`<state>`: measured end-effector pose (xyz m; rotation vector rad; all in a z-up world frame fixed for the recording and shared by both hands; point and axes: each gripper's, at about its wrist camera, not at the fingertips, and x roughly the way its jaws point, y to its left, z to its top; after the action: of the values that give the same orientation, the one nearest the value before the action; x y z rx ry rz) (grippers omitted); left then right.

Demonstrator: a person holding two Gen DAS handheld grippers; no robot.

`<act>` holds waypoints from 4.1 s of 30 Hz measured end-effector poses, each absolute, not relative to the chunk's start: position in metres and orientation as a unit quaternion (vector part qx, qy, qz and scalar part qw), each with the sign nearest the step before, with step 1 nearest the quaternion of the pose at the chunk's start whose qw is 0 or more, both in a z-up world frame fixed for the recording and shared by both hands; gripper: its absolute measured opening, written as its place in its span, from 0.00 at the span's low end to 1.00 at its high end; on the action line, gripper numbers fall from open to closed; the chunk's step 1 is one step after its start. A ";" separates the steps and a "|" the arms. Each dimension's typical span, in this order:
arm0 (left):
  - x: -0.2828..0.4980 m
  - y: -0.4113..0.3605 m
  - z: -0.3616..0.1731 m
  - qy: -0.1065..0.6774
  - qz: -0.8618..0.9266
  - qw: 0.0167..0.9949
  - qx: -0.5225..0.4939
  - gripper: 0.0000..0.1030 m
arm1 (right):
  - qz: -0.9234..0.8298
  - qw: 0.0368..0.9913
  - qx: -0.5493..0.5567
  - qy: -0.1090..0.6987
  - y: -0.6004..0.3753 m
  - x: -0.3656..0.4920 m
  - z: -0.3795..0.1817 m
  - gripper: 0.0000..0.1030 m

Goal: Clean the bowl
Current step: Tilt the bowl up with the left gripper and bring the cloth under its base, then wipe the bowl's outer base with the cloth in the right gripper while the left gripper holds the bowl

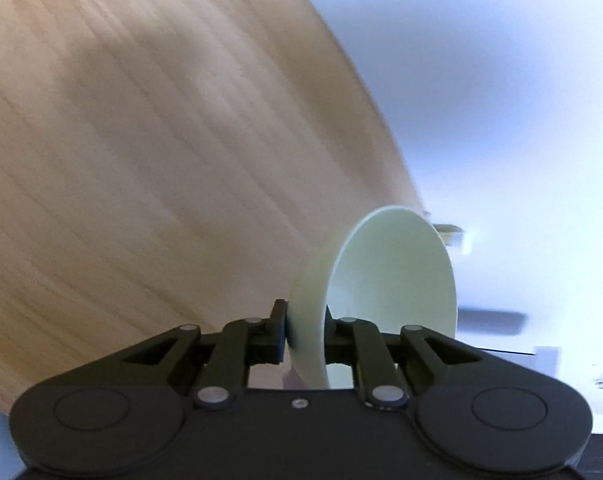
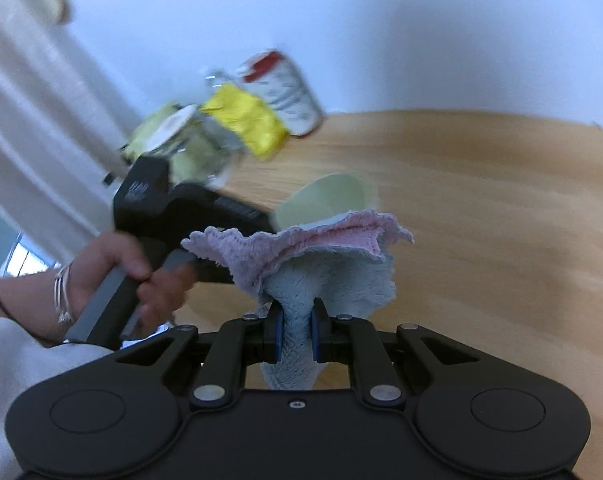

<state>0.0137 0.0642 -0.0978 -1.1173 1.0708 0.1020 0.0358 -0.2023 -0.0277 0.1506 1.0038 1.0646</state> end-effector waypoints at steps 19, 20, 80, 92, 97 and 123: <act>0.035 0.027 -0.079 0.511 -0.008 0.777 -0.368 0.15 | 0.494 0.740 -0.054 0.453 -0.158 0.044 -0.041 0.11; 0.036 0.028 -0.078 0.512 -0.012 0.780 -0.360 0.15 | 0.493 0.739 -0.063 0.454 -0.159 0.043 -0.042 0.11; 0.034 0.042 -0.101 0.503 -0.011 0.772 -0.389 0.14 | 0.458 0.744 -0.207 0.441 -0.137 0.034 -0.058 0.12; 0.035 0.045 -0.104 0.483 0.001 0.772 -0.412 0.14 | 0.467 0.743 -0.155 0.455 -0.114 0.030 -0.058 0.12; 0.035 0.049 -0.101 0.477 -0.012 0.779 -0.406 0.14 | 0.460 0.747 -0.147 0.456 -0.113 0.032 -0.059 0.12; 0.029 0.064 -0.119 0.516 -0.027 0.756 -0.401 0.12 | 0.384 0.744 0.093 0.538 -0.213 0.090 -0.082 0.12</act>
<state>0.0294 0.0643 -0.1185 -0.8742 1.1248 -0.0582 0.0902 -0.2128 -0.0824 0.2040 1.1786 0.8418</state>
